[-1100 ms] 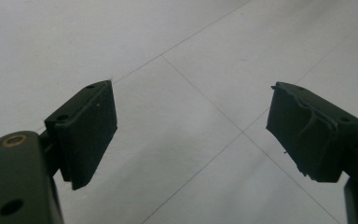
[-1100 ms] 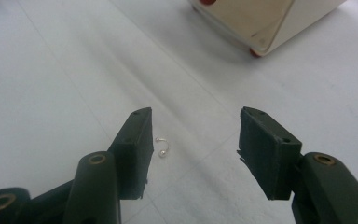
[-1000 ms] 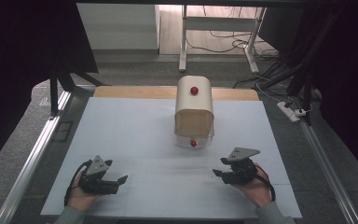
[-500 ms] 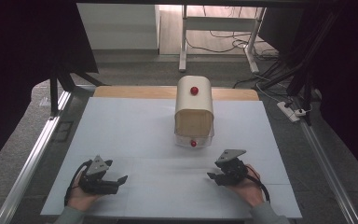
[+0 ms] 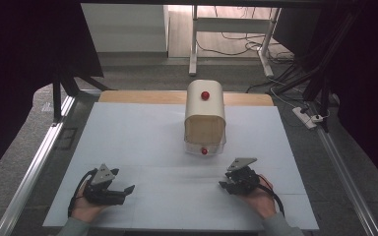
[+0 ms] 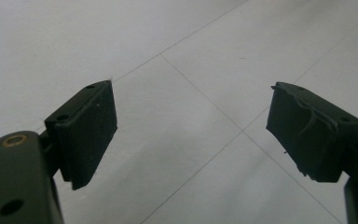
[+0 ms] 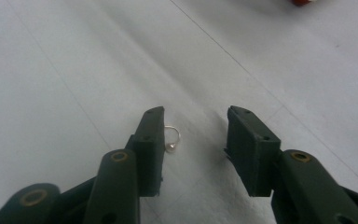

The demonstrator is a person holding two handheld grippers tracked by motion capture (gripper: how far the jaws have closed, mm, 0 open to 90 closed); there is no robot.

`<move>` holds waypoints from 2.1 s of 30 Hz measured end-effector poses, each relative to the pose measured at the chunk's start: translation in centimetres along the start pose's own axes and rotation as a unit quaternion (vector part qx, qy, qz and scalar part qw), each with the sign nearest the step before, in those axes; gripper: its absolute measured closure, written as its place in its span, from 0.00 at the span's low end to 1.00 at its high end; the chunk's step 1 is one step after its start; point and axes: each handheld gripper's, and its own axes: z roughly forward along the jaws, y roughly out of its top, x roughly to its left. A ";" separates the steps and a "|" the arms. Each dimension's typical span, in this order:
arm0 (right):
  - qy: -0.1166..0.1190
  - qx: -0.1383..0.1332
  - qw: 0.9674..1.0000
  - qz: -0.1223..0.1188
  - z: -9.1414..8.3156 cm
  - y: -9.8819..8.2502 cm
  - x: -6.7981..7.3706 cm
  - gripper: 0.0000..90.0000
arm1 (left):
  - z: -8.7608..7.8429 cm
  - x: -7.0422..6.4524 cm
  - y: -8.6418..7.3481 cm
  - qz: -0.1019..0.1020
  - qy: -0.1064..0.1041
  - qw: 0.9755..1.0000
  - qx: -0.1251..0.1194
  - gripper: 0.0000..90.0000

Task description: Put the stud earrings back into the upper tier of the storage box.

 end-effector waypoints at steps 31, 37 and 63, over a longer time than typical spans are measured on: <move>0.004 -0.073 0.997 0.000 -2.3 0.2 0.2 0.95 | 0.0 0.0 0.0 0.001 0.000 1.000 0.000 0.18; 0.009 -0.111 0.994 0.004 -3.8 0.3 0.0 0.95 | 0.0 0.0 0.0 0.002 0.000 1.000 0.000 0.18; 0.021 -0.234 0.972 0.029 -9.6 2.5 -1.0 0.95 | 0.1 -0.1 0.2 -0.002 -0.001 1.000 -0.002 0.17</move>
